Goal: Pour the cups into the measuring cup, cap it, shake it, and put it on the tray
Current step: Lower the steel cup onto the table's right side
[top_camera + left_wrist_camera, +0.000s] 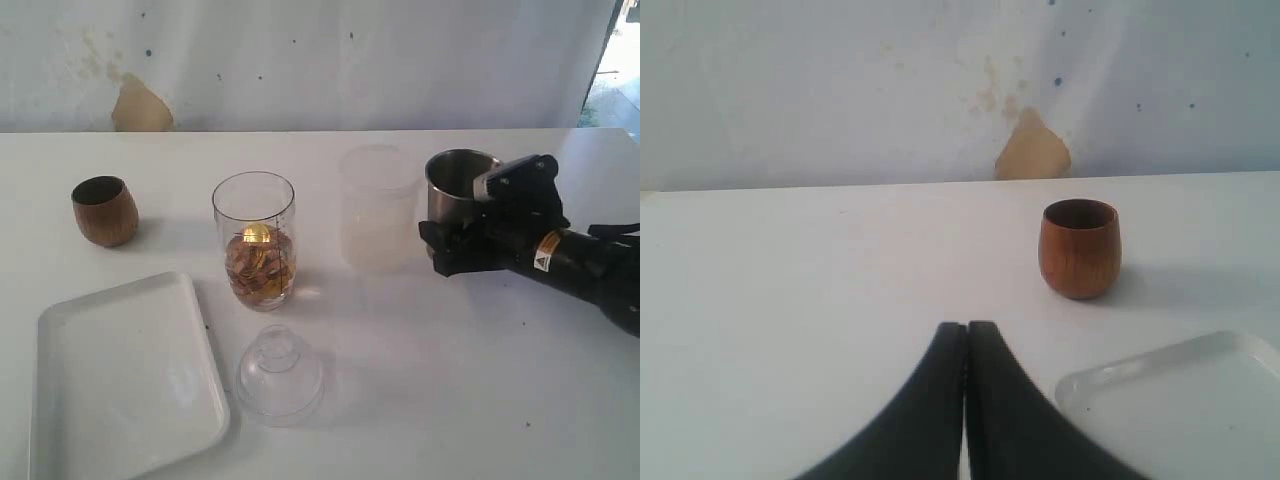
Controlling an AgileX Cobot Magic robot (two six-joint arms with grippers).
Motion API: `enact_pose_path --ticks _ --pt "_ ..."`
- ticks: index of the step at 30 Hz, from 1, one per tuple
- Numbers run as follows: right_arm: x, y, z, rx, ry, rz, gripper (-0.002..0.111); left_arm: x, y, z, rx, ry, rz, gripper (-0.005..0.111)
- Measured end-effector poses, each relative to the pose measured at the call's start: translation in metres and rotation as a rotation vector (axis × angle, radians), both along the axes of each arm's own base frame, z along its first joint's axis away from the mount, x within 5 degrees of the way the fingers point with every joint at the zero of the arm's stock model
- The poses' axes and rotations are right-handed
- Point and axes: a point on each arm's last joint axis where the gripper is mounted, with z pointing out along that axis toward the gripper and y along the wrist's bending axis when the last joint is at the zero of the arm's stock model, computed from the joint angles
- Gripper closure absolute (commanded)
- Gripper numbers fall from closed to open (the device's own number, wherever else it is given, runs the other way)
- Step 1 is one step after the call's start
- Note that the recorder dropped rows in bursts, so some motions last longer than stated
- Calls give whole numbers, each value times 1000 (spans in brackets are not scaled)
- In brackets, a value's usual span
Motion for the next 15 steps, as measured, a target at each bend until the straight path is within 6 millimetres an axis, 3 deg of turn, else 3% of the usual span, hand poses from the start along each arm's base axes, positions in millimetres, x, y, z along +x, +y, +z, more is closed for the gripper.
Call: enact_pose_path --ticks 8,15 --pt "4 -15 1 -35 -20 -106 108 0 0 0 0 0 0 106" --pt "5 -44 5 -14 -53 -202 108 0 0 0 0 0 0 106"
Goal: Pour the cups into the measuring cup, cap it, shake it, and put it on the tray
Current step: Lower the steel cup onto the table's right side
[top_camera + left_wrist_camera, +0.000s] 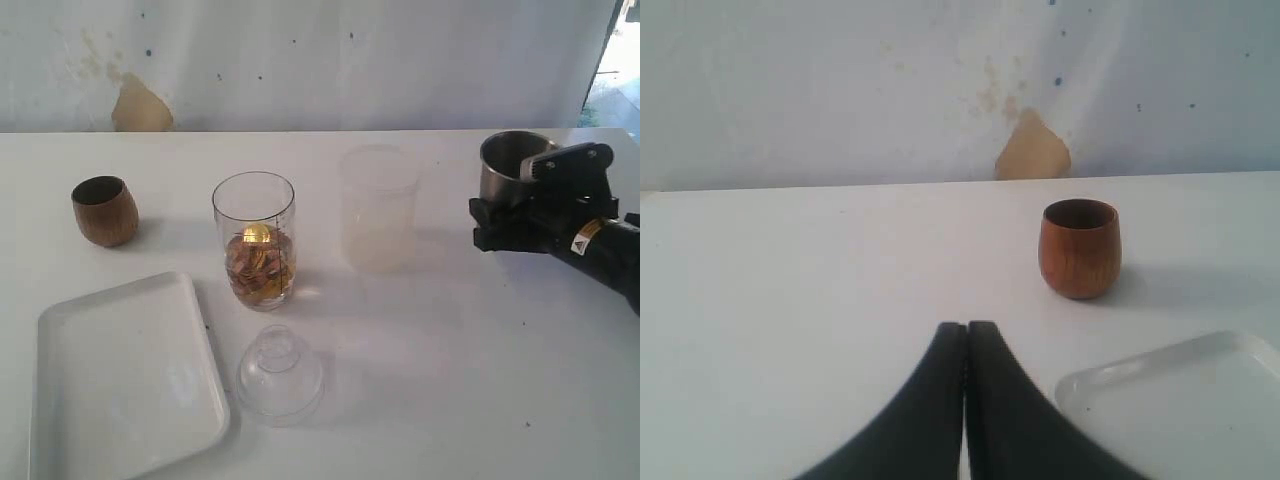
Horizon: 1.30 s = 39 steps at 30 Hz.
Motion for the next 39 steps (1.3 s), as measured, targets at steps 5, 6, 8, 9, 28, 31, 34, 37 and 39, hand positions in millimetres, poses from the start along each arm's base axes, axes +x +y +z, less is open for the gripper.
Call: enact_pose_path --ticks 5,6,8,9,28,31,34,37,39 --pt "-1 -13 -6 6 0 -30 108 0 0 0 0 0 0 106" --pt "-1 -14 -9 8 5 -29 108 0 0 0 0 0 0 106" --pt "-1 -14 -17 14 16 -26 108 0 0 0 0 0 0 106" --pt "-1 -14 -21 18 18 -20 108 0 0 0 0 0 0 106" --pt "1 -11 -46 58 -1 10 104 0 0 0 0 0 0 106" --pt "1 -11 -46 58 -1 10 86 0 0 0 0 0 0 106" --pt "1 -11 -46 58 -1 10 49 0 0 0 0 0 0 106" --pt "1 -11 -46 58 -1 10 20 0 0 0 0 0 0 106" --pt "2 -12 -45 68 -5 -2 13 0 0 0 0 0 0 106"
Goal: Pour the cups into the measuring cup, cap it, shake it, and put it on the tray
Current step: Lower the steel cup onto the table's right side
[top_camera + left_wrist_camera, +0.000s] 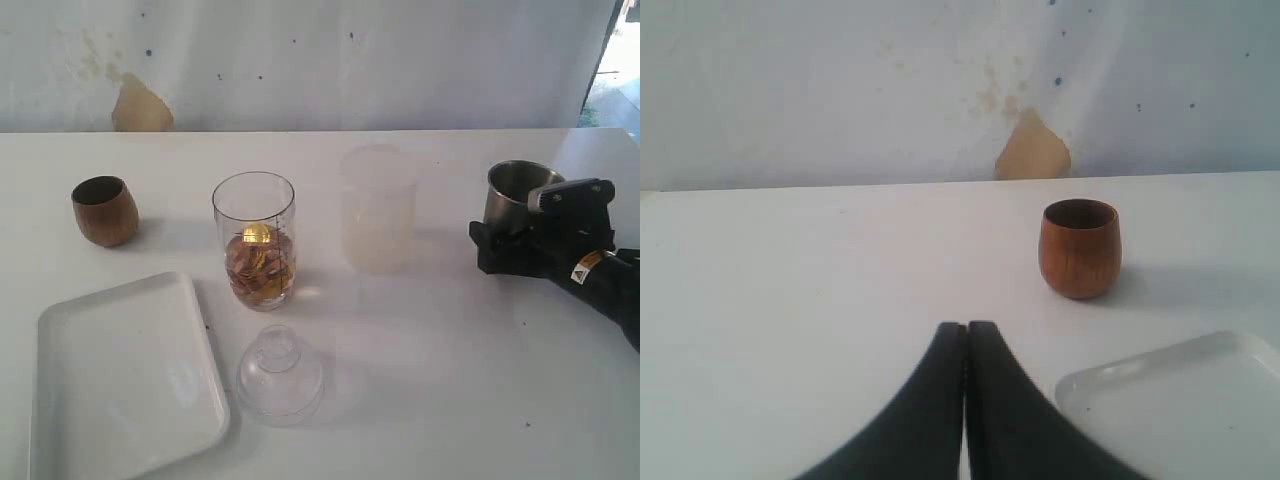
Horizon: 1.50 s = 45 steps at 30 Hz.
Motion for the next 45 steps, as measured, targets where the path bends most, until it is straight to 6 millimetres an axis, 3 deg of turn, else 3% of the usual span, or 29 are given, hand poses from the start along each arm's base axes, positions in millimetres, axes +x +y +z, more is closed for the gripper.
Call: enact_pose_path --ticks 24,30,45 --pt "-1 2 -2 10 53 25 12 0 0 0 0 0 0 106" --pt "-1 -2 -3 39 82 -32 3 0 0 0 0 0 0 106" --pt "-15 1 13 13 104 -17 3 0 0 0 0 0 0 106"
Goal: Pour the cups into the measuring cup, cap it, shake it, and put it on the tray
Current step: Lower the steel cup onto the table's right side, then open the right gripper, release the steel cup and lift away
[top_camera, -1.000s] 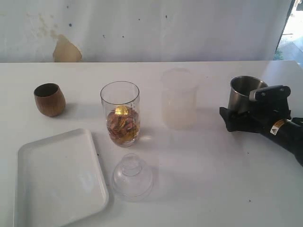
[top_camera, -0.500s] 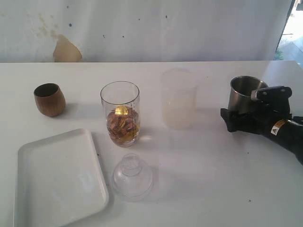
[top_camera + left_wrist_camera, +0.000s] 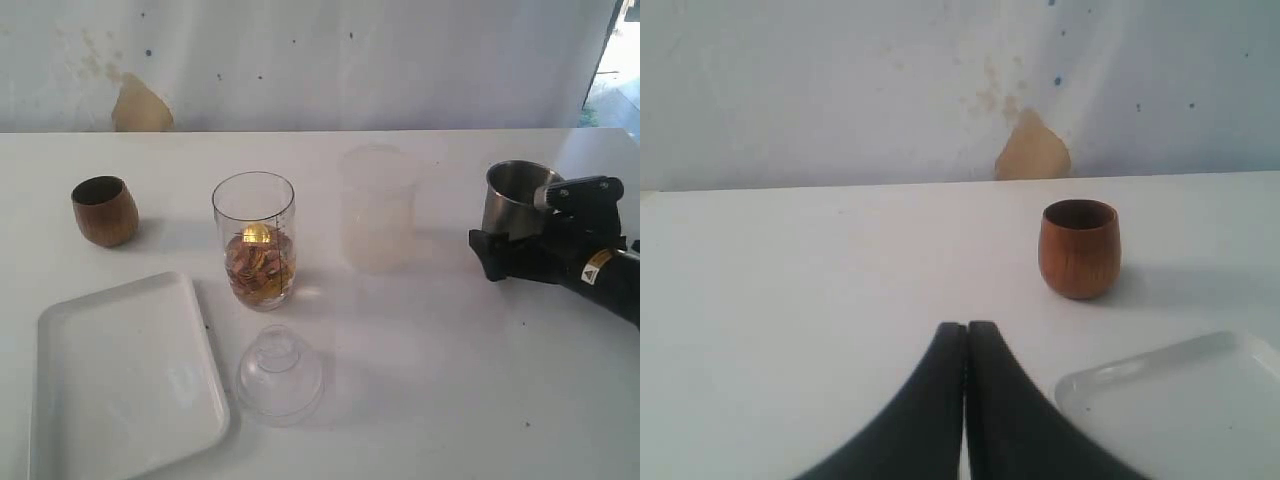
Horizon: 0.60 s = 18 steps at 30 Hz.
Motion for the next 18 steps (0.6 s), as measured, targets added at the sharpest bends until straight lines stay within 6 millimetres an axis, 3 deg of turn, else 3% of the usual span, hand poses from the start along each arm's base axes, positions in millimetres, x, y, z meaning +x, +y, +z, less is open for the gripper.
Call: enact_pose_path --ticks 6,18 --pt "-13 3 2 3 17 0 3 0 0 0 0 0 0 106" --pt "-41 5 28 8 -3 -44 3 0 0 0 0 0 0 106"
